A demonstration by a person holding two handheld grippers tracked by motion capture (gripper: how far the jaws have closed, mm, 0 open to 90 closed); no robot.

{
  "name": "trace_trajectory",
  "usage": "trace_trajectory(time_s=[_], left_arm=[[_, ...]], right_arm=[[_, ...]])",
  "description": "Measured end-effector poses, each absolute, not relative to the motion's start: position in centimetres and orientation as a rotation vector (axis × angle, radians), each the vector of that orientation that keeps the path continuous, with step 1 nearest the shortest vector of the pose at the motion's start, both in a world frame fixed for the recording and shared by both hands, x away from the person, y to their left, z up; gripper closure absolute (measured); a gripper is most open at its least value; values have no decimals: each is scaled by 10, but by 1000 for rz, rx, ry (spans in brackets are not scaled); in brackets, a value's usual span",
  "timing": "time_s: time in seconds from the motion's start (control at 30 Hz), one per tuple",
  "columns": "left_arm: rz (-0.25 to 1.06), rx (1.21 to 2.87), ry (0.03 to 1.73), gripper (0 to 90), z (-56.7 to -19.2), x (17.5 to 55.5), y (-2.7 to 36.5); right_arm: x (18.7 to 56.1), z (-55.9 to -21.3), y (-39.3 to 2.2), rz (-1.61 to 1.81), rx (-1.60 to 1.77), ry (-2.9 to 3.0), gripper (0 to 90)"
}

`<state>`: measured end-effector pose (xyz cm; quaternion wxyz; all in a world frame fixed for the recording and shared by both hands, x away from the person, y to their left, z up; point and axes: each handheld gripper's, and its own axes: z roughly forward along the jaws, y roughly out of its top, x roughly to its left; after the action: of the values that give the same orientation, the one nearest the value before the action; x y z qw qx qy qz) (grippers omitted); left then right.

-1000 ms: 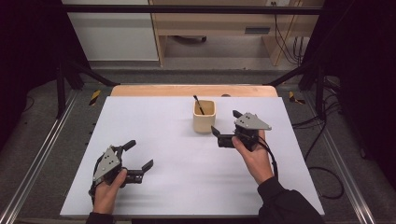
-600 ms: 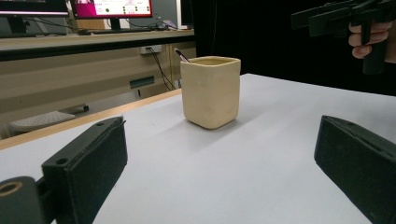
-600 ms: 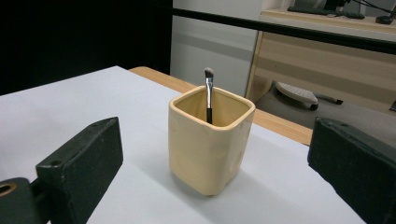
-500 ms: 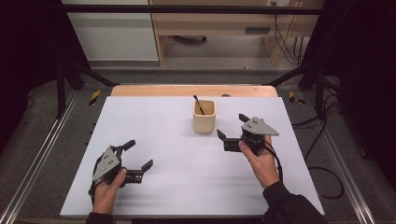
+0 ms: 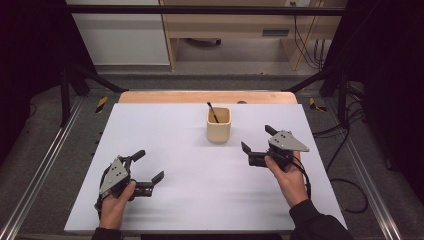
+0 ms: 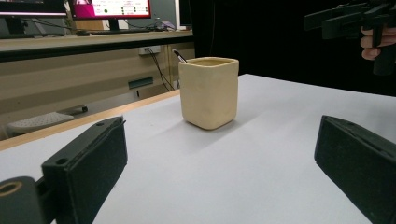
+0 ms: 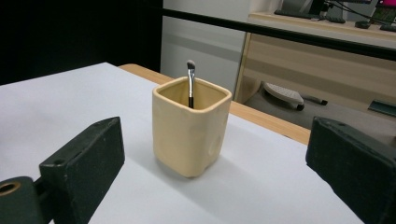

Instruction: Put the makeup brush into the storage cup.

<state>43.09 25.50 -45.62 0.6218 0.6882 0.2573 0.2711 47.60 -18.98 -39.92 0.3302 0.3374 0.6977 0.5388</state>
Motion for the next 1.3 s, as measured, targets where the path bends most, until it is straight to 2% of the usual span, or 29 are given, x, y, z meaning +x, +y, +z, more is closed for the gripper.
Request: trace_trajectory(time_s=[1.3], left_arm=[[625,1589,580,19,-457,431,253]], right_arm=[[424,-437,-257,1429,933,1750,31]])
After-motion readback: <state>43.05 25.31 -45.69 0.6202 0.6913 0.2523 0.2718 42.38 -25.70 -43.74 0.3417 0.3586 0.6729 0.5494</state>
